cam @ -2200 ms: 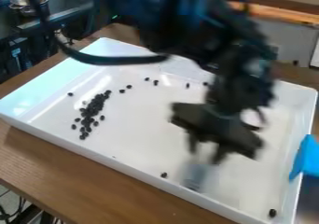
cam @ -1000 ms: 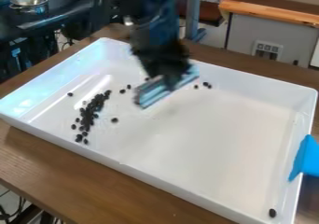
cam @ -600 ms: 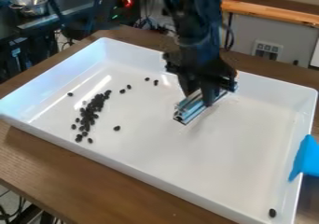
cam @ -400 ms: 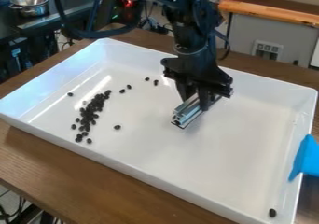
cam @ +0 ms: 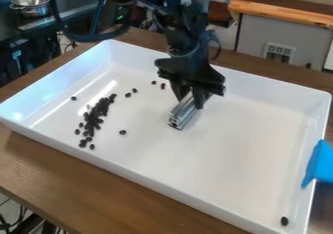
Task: Sweep into pile
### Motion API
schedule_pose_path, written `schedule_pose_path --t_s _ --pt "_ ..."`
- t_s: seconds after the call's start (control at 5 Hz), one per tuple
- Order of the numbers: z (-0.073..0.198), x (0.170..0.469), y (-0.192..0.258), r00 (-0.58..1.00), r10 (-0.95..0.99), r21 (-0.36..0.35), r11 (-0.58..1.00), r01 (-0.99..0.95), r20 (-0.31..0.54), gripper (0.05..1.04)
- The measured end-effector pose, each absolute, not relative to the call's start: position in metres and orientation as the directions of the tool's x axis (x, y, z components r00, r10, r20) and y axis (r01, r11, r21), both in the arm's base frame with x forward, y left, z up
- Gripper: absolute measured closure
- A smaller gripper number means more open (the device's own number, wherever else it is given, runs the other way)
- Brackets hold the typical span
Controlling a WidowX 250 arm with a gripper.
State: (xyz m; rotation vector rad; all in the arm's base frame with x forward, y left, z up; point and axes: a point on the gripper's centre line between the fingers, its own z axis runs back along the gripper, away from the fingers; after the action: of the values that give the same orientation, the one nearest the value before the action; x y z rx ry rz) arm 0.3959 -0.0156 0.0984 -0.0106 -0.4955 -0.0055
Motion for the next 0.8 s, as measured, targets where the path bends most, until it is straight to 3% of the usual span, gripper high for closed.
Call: schedule_pose_path --t_s 0.4,0.8 --pt "0.093 0.39 0.005 0.862 0.099 -0.034 0.995 -0.095 0.497 0.717" --pt "0.095 0.359 0.03 0.824 0.339 -0.089 0.937 -0.337 0.453 0.717"
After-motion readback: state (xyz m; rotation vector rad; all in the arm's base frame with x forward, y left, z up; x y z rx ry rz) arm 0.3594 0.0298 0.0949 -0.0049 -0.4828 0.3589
